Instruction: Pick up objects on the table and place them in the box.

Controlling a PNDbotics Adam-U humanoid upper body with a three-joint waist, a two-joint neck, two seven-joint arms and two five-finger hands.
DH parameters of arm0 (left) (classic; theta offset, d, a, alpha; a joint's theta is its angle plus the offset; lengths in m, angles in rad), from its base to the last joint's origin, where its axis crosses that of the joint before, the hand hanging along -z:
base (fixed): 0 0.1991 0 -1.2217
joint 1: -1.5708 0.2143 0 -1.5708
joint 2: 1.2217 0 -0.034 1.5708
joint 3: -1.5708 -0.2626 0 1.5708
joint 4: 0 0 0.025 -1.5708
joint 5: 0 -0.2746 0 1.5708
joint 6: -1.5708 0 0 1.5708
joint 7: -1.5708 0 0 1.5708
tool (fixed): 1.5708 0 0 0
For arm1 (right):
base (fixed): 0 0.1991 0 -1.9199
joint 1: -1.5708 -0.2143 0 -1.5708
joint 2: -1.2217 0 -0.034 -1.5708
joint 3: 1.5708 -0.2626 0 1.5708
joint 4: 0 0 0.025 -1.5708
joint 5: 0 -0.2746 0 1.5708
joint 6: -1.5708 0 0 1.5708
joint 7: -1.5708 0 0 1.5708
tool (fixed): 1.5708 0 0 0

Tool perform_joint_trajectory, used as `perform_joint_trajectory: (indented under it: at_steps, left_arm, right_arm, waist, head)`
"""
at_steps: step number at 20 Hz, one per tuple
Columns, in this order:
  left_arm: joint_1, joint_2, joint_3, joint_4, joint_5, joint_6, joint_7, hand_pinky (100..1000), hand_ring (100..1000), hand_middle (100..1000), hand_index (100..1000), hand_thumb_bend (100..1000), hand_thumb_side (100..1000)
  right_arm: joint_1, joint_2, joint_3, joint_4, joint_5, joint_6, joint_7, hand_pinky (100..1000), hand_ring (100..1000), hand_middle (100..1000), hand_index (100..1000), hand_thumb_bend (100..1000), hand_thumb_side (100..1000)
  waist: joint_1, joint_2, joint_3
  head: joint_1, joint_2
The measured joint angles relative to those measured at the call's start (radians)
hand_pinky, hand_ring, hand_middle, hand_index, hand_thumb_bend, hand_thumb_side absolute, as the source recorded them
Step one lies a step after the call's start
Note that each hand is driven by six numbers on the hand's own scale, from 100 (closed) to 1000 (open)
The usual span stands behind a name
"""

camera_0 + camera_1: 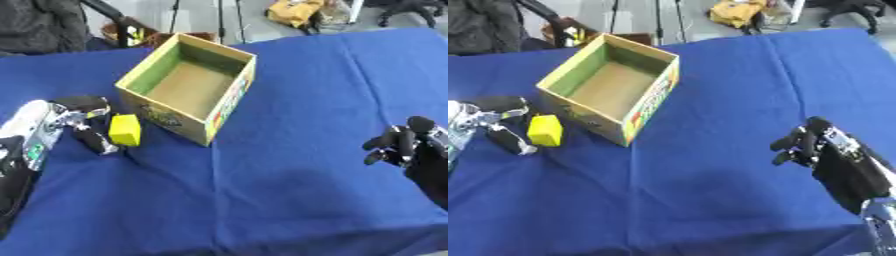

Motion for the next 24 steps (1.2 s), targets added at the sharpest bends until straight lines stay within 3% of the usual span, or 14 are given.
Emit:
perform_joint_trajectory:
  at_steps: [3, 5, 10, 17, 24]
  left_arm:
    - [0.0, -0.003, 0.0, 0.004, 0.054, 0.007, -0.019, 494, 513, 532, 661, 374, 362]
    - [0.001, -0.003, -0.001, 0.004, 0.09, 0.019, -0.022, 445, 456, 468, 581, 298, 307]
    - [0.001, -0.003, -0.001, -0.011, 0.178, 0.073, 0.024, 373, 372, 376, 478, 171, 246]
    - [0.004, -0.003, -0.001, -0.056, 0.309, 0.132, 0.139, 352, 348, 347, 449, 121, 255]
    - [0.002, -0.001, 0.0, -0.092, 0.426, 0.162, 0.183, 334, 336, 332, 435, 100, 261]
  right_arm:
    - [0.0, 0.0, 0.0, 0.0, 0.0, 0.0, 0.0, 575, 657, 483, 384, 100, 615]
    - [0.0, 0.0, 0.0, 0.0, 0.0, 0.0, 0.0, 575, 657, 483, 384, 100, 615]
    - [0.0, 0.0, 0.0, 0.0, 0.0, 0.002, 0.002, 575, 657, 483, 384, 100, 615]
    - [0.0, 0.0, 0.0, 0.0, 0.0, 0.003, 0.003, 575, 657, 483, 384, 100, 614]
    - [0.0, 0.0, 0.0, 0.0, -0.001, 0.003, 0.003, 575, 657, 483, 384, 100, 613]
  waist:
    - [-0.001, 0.0, -0.001]
    - [-0.003, 0.0, -0.002]
    - [-0.005, 0.001, -0.002]
    - [-0.005, 0.001, -0.003]
    - [-0.006, 0.001, -0.004]
  head:
    - [0.0, 0.0]
    - [0.0, 0.0]
    - [0.0, 0.0]
    - [0.0, 0.0]
    - [0.0, 0.0]
